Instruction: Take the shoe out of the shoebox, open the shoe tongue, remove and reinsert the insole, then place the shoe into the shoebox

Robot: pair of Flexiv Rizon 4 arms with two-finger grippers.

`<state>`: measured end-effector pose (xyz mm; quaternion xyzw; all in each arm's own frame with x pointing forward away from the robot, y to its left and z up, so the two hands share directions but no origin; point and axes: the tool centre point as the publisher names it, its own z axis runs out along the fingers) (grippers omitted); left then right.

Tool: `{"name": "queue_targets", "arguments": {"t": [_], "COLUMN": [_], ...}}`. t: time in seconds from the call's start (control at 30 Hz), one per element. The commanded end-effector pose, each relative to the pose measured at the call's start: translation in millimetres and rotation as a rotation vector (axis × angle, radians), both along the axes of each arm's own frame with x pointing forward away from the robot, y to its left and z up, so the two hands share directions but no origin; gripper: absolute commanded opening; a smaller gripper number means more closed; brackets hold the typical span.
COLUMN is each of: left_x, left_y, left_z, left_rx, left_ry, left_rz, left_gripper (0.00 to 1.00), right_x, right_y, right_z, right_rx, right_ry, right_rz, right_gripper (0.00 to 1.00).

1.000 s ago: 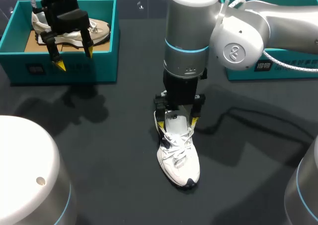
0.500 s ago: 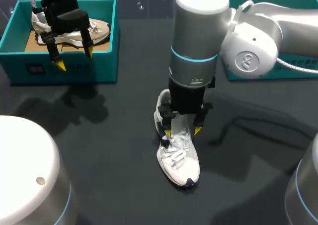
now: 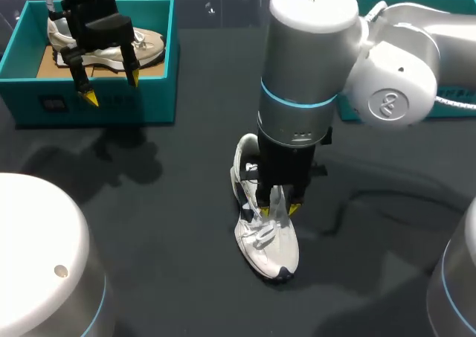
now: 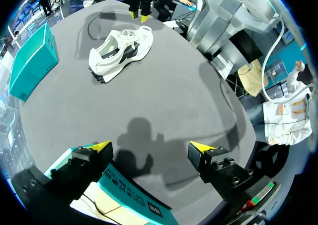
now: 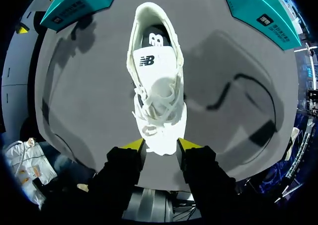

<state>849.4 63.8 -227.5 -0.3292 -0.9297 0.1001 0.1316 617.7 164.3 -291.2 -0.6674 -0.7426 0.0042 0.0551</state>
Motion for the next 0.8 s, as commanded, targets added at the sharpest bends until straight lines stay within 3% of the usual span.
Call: {"name": "queue_targets", "arguments": {"t": [0.03, 0.23, 0.37, 0.8], "left_x": [0.8, 0.8, 0.8, 0.8], "left_y": [0, 0, 0, 0], "left_z": [0, 0, 0, 0], "left_rx": [0.003, 0.003, 0.003, 0.003], "left_ry": [0.001, 0.001, 0.001, 0.001], "left_rz": [-0.001, -0.001, -0.001, -0.001], "left_gripper": [1.00, 1.00, 1.00, 1.00], "right_x": [4.2, 31.9, 49.2, 83.6], "right_y": [-3, 8, 12, 13], "right_z": [3, -2, -8, -46], "right_rx": [0.009, 0.009, 0.020, 0.107], "right_ry": [-0.022, -0.035, -0.054, -0.065], "right_rz": [0.021, 0.105, 0.142, 0.212], "right_gripper": [0.37, 0.30, 0.31, 0.27]}}
